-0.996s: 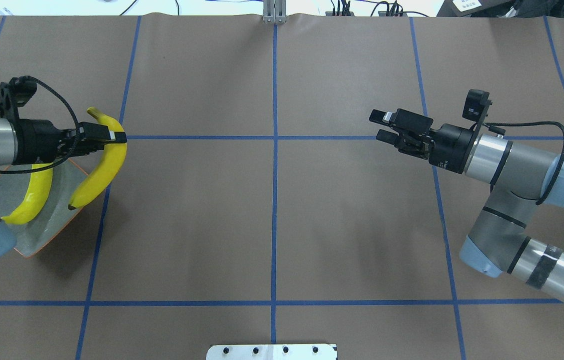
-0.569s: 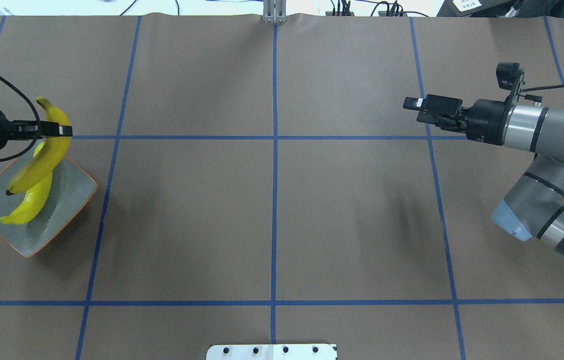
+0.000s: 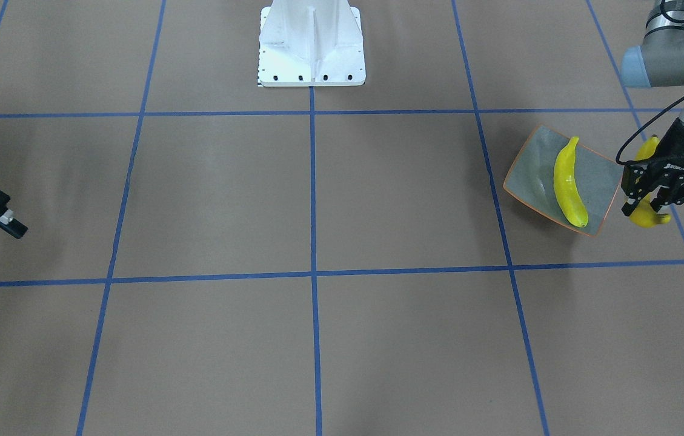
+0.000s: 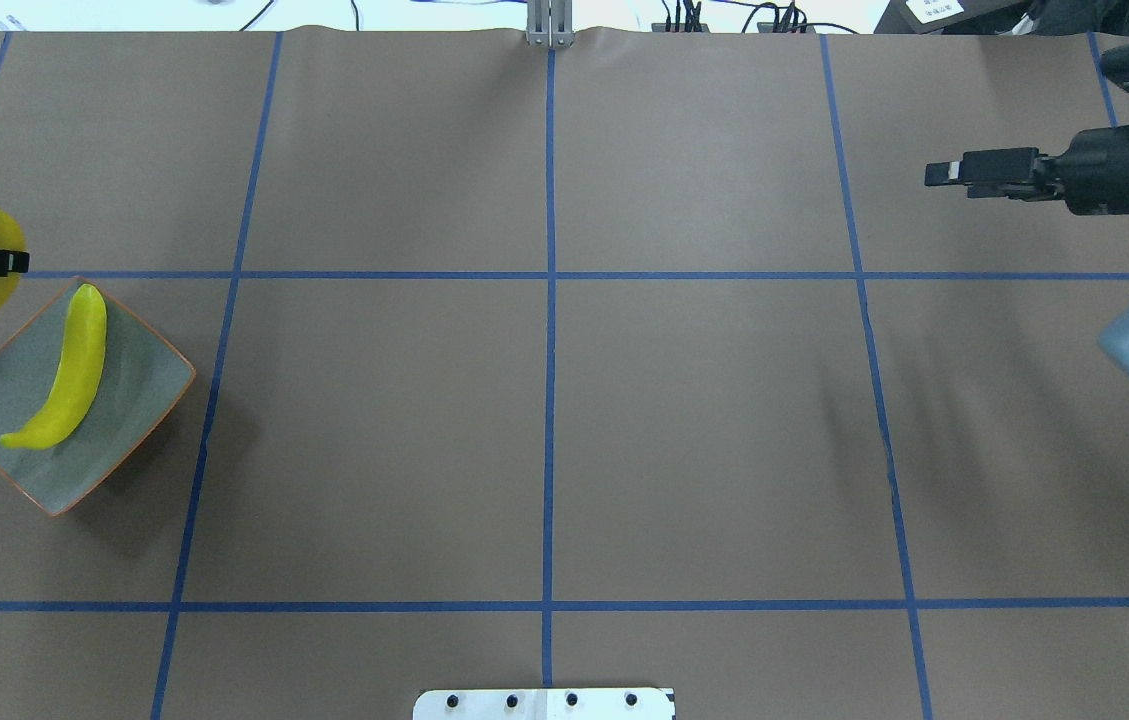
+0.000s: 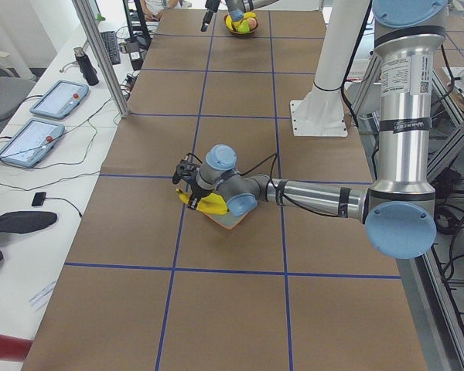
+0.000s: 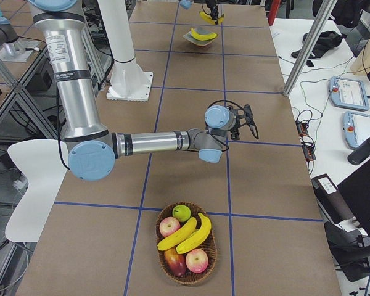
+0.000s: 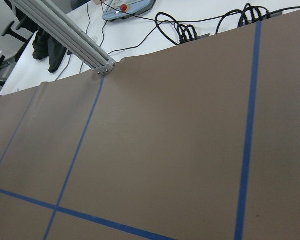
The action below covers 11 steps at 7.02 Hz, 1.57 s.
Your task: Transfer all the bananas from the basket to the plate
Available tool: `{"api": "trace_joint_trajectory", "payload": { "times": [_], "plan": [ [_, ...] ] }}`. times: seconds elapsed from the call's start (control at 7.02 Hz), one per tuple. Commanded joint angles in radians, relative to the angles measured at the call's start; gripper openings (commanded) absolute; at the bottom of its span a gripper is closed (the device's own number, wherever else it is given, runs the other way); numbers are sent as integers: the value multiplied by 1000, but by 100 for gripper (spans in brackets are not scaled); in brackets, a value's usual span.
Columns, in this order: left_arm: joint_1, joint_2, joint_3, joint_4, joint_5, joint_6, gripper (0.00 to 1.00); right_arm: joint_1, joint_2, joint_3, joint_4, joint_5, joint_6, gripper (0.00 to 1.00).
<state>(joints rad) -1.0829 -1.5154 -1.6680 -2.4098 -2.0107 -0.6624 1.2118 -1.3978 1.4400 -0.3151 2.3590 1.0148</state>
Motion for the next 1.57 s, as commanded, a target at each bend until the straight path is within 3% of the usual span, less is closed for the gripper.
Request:
{"api": "trace_joint_trajectory", "payload": {
  "times": [0.0, 0.71, 1.42],
  "plan": [
    [38, 7, 1, 26, 20, -12, 0, 46, -42, 2, -45, 66, -84, 100],
    [101, 35, -52, 93, -25, -271, 0, 46, -70, 3, -36, 59, -70, 100],
    [176, 70, -53, 92, -8, -276, 0, 46, -72, -1, -35, 57, -68, 100]
  ]
}}
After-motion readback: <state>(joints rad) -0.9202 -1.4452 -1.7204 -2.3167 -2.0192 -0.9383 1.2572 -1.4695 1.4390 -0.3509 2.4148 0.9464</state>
